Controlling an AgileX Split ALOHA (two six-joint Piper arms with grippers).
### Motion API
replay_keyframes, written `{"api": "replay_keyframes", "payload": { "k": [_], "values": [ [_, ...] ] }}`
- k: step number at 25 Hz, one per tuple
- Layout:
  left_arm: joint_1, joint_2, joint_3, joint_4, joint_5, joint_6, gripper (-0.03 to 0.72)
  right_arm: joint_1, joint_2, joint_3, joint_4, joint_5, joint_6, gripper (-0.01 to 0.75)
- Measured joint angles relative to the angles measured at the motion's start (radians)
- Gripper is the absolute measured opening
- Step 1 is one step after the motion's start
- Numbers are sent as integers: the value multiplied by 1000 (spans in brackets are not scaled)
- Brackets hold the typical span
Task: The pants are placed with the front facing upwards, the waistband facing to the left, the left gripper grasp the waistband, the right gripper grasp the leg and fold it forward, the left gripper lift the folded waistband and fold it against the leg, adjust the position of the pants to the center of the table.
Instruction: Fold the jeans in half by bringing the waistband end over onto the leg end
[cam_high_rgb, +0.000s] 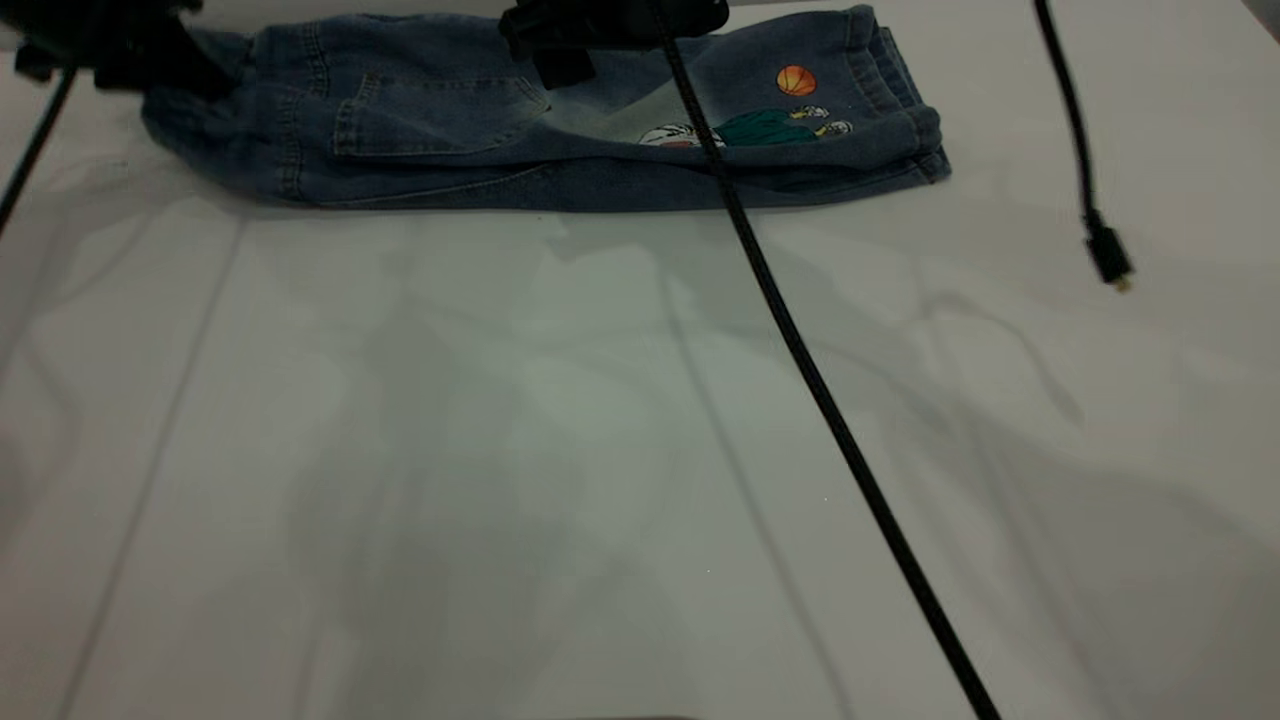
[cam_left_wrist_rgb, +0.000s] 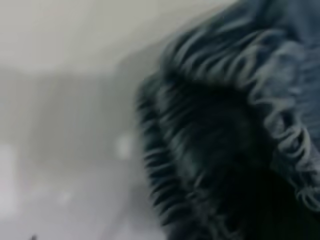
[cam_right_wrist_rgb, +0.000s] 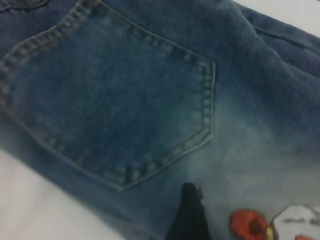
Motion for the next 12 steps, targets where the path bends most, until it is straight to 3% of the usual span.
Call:
{"api": "replay_keyframes", "payload": {
  "k": [5, 12],
  "values": [
    [-13, -63, 0, 1, 43, 6, 36, -2, 59, -119, -4, 80, -1, 515],
    [-57, -133, 0, 4, 76, 8, 35, -3, 153, -141, 11, 124, 0, 515]
  ]
}}
